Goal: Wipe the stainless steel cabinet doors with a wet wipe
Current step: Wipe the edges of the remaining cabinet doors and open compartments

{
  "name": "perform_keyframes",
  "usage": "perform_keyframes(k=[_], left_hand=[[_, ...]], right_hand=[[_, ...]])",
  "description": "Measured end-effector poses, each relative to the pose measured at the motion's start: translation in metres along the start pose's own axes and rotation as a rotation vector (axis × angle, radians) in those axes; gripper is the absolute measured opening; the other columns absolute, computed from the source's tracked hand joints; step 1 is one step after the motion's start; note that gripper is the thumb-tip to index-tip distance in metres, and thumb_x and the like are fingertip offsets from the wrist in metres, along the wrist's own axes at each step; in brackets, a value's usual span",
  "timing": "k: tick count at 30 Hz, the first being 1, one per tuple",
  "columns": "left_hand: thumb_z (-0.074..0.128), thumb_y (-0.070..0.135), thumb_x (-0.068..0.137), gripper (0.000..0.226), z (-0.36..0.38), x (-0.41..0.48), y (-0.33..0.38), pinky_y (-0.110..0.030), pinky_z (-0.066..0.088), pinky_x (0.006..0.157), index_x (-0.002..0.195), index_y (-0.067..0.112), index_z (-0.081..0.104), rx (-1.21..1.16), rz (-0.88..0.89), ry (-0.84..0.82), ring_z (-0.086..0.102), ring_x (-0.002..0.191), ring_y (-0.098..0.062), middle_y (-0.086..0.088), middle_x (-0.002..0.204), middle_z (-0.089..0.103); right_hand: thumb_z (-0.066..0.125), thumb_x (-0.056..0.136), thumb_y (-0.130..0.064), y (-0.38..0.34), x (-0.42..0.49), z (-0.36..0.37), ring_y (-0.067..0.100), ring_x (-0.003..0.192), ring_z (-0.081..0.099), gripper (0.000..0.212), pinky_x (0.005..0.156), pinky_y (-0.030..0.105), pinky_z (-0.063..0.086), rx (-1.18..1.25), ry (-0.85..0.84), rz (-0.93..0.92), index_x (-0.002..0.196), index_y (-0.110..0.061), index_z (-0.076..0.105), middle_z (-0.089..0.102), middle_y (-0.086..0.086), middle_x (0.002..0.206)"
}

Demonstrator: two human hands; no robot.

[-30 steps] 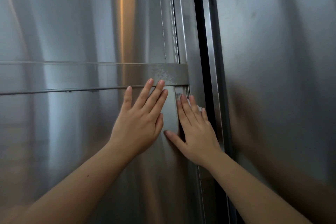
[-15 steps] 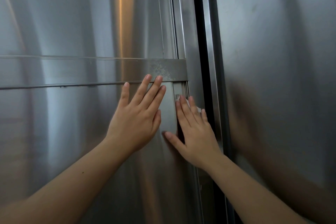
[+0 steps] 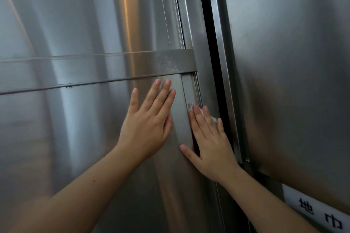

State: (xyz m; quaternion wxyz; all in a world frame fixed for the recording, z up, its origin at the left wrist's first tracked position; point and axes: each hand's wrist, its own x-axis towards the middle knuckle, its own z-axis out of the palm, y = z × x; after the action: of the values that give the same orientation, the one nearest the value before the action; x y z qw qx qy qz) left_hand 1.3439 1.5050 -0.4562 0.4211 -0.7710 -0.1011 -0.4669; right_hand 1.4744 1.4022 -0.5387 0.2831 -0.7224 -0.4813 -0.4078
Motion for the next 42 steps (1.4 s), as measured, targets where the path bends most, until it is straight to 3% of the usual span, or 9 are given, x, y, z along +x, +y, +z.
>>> perform_keyframes(k=[6, 9, 14, 20, 24, 29, 35, 42], left_hand=[[0.030, 0.031, 0.090, 0.056, -0.001, -0.013, 0.006, -0.054, 0.014, 0.109, 0.140, 0.007, 0.041, 0.007, 0.021, -0.011, 0.028, 0.137, -0.030, -0.012, 0.149, 0.031], [0.029, 0.032, 0.091, 0.057, 0.000, -0.020, 0.010, -0.054, 0.014, 0.109, 0.140, 0.007, 0.039, 0.013, 0.018, -0.021, 0.026, 0.138, -0.030, -0.012, 0.149, 0.029], [0.027, 0.033, 0.091, 0.058, 0.003, -0.024, 0.014, -0.051, 0.010, 0.110, 0.142, 0.007, 0.034, 0.044, 0.013, -0.041, 0.023, 0.139, -0.029, -0.012, 0.151, 0.026], [0.029, 0.033, 0.092, 0.058, 0.005, -0.025, 0.014, -0.052, 0.013, 0.108, 0.142, 0.005, 0.036, 0.047, 0.020, -0.017, 0.025, 0.138, -0.029, -0.013, 0.150, 0.027], [0.030, 0.033, 0.091, 0.058, 0.007, -0.025, 0.013, -0.052, 0.015, 0.108, 0.142, 0.005, 0.036, 0.045, 0.018, 0.009, 0.025, 0.138, -0.029, -0.013, 0.150, 0.027], [0.030, 0.032, 0.091, 0.058, 0.008, -0.027, 0.016, -0.052, 0.013, 0.108, 0.142, 0.005, 0.036, 0.016, 0.014, 0.000, 0.023, 0.139, -0.028, -0.012, 0.150, 0.026], [0.028, 0.033, 0.092, 0.058, 0.007, -0.029, 0.016, -0.051, 0.008, 0.110, 0.143, 0.004, 0.033, 0.021, 0.035, -0.038, 0.020, 0.140, -0.029, -0.013, 0.151, 0.025], [0.028, 0.033, 0.093, 0.058, 0.008, -0.035, 0.021, -0.051, 0.006, 0.111, 0.144, 0.006, 0.032, -0.007, 0.098, -0.052, 0.018, 0.141, -0.026, -0.012, 0.152, 0.022]], right_hand=[[0.001, 0.085, -0.066, -0.003, 0.027, -0.013, 0.009, 0.136, -0.032, 0.076, 0.102, 0.033, -0.033, -0.053, -0.002, 0.025, 0.143, -0.021, -0.021, -0.034, -0.006, 0.147], [0.006, 0.088, -0.065, -0.004, 0.015, -0.007, 0.011, 0.137, -0.030, 0.076, 0.104, 0.035, -0.029, -0.042, -0.018, 0.025, 0.144, -0.021, -0.020, -0.031, -0.005, 0.150], [0.020, 0.091, -0.062, -0.008, -0.018, 0.005, 0.013, 0.141, -0.018, 0.077, 0.108, 0.043, -0.013, 0.015, -0.039, 0.052, 0.148, -0.016, -0.001, -0.011, 0.000, 0.156], [0.003, 0.087, -0.065, -0.004, 0.012, -0.009, 0.008, 0.135, -0.032, 0.072, 0.102, 0.030, -0.034, -0.019, -0.007, 0.024, 0.141, -0.024, -0.022, -0.031, -0.008, 0.148], [0.010, 0.089, -0.063, -0.006, 0.005, -0.005, 0.010, 0.138, -0.028, 0.074, 0.105, 0.032, -0.029, 0.035, -0.009, 0.031, 0.145, -0.021, -0.013, -0.024, -0.006, 0.152], [0.025, 0.091, -0.060, -0.007, -0.043, 0.013, 0.011, 0.141, -0.019, 0.075, 0.108, 0.043, -0.012, 0.110, -0.073, 0.053, 0.149, -0.018, 0.002, -0.009, -0.002, 0.156], [0.017, 0.090, -0.065, -0.002, -0.038, 0.008, 0.009, 0.137, -0.029, 0.075, 0.104, 0.036, -0.029, 0.037, -0.100, 0.024, 0.145, -0.024, -0.014, -0.027, -0.009, 0.151], [0.019, 0.090, -0.062, -0.006, -0.037, 0.010, 0.010, 0.140, -0.024, 0.075, 0.105, 0.033, -0.030, 0.121, -0.088, 0.061, 0.147, -0.023, -0.008, -0.021, -0.008, 0.153]])
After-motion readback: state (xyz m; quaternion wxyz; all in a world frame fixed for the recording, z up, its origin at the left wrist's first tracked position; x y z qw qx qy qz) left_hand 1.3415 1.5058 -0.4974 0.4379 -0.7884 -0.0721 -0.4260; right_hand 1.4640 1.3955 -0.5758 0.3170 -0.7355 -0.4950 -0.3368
